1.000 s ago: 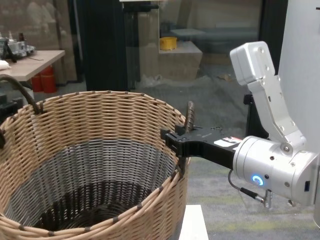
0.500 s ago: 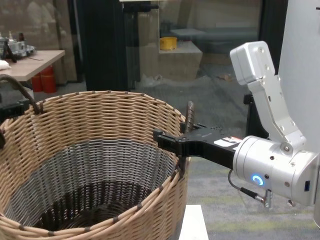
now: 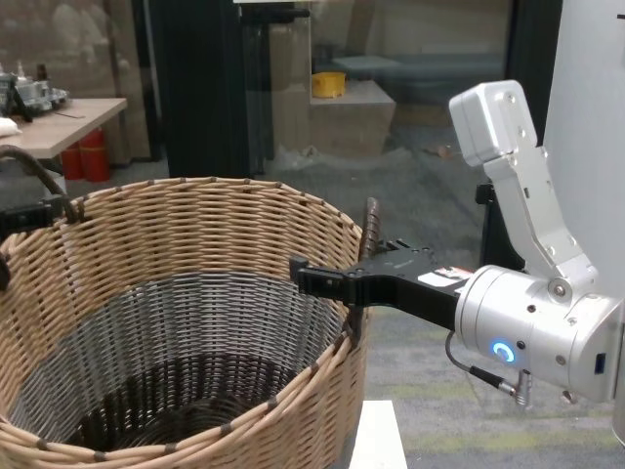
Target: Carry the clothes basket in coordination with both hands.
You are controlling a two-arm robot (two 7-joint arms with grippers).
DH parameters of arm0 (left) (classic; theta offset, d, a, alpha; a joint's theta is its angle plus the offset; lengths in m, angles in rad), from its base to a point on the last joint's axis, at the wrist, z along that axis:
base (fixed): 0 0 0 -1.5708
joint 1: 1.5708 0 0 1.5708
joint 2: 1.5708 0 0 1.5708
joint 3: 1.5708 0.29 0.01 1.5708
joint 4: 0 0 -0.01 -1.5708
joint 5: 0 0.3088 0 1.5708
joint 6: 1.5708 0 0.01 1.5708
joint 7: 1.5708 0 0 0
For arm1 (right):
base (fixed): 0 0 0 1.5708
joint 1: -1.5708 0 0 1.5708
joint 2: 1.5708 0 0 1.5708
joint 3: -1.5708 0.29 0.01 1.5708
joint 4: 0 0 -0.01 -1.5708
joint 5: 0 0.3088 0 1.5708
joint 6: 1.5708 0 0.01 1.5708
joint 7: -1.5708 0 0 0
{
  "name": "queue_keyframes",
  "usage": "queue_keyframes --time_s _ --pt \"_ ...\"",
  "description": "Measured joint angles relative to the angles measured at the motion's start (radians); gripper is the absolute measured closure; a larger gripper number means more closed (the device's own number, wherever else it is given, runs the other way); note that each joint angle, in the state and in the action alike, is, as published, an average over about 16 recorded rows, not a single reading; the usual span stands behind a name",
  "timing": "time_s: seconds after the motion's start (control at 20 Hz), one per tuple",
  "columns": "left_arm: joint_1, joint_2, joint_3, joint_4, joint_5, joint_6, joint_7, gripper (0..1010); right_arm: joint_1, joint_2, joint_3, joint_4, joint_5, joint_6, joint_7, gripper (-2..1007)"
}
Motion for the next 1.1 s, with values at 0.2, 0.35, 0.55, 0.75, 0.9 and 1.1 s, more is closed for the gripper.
queue_keyframes --time_s 0.2,0.35,0.55,0.75,0.9,1.1 --pt "0.000 0.000 0.000 0.000 0.000 0.000 0.000 10 0.000 0.000 0.000 0.000 0.000 0.000 0.000 22" --pt "0.001 0.000 -0.001 -0.002 0.000 0.002 0.000 8 0.000 0.000 0.000 0.000 -0.001 0.000 0.000 5" --pt "0.006 0.000 -0.007 -0.012 -0.007 0.015 0.007 8 0.000 0.002 0.003 -0.001 -0.005 0.001 0.001 4" --pt "0.019 0.001 -0.019 -0.036 -0.013 0.037 0.027 8 0.001 0.004 0.012 -0.003 -0.010 0.003 0.003 4" --pt "0.032 0.003 -0.031 -0.062 -0.016 0.055 0.045 8 0.001 0.007 0.024 -0.008 -0.013 0.005 0.004 4" --pt "0.053 0.004 -0.051 -0.106 -0.020 0.075 0.072 8 -0.001 0.013 0.044 -0.022 -0.017 0.012 0.005 4"
